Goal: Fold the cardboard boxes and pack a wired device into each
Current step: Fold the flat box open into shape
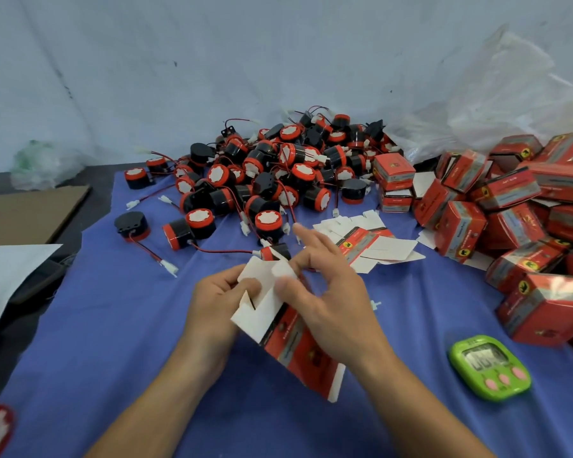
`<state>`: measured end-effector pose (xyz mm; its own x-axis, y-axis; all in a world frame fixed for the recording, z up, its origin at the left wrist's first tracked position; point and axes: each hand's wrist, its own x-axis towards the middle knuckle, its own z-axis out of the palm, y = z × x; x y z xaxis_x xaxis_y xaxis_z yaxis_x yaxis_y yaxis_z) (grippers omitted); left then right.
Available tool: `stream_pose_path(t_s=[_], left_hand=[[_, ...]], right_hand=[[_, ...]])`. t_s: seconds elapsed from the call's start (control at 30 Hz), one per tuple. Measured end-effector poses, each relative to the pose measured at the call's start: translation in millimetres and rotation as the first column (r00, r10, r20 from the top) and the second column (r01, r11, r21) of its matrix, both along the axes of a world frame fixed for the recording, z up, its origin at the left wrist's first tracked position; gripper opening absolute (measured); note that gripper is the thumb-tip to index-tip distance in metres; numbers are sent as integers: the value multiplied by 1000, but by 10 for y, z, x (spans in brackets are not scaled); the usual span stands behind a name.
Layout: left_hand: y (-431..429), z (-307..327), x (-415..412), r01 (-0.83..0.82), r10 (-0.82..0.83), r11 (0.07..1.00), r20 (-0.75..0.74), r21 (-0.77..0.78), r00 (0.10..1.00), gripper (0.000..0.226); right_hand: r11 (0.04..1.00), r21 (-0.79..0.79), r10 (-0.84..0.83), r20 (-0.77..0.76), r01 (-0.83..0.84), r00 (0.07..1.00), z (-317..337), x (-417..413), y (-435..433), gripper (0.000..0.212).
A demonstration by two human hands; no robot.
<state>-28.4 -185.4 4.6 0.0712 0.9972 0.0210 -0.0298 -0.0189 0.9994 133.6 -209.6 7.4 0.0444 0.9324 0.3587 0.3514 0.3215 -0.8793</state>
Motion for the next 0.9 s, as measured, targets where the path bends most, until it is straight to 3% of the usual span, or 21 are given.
stream_pose_path(t_s=[0.2, 0.43, 0.6, 0.7, 0.9], left_hand=[[76, -35, -65, -74, 76, 997, 83, -17, 994, 34], [11, -35, -19, -94, 100, 994, 134, -49, 986, 37], [-64, -6, 47, -52, 49, 998, 150, 19, 988, 35], [-64, 9, 42, -99, 92, 992, 97, 72, 991, 32], [58, -39, -38, -158, 154, 987, 113, 28, 982, 31]], right_hand=[[993, 35, -114, -43, 115, 993, 67, 159, 16, 16], [999, 43, -29, 130, 23, 991, 72, 180, 52, 29], [983, 70, 150, 219, -168, 964, 89, 74, 10, 5], [987, 25, 147, 265, -159, 953, 61, 63, 14, 16], [996, 75, -66, 261, 48, 963, -30, 50, -6, 44]])
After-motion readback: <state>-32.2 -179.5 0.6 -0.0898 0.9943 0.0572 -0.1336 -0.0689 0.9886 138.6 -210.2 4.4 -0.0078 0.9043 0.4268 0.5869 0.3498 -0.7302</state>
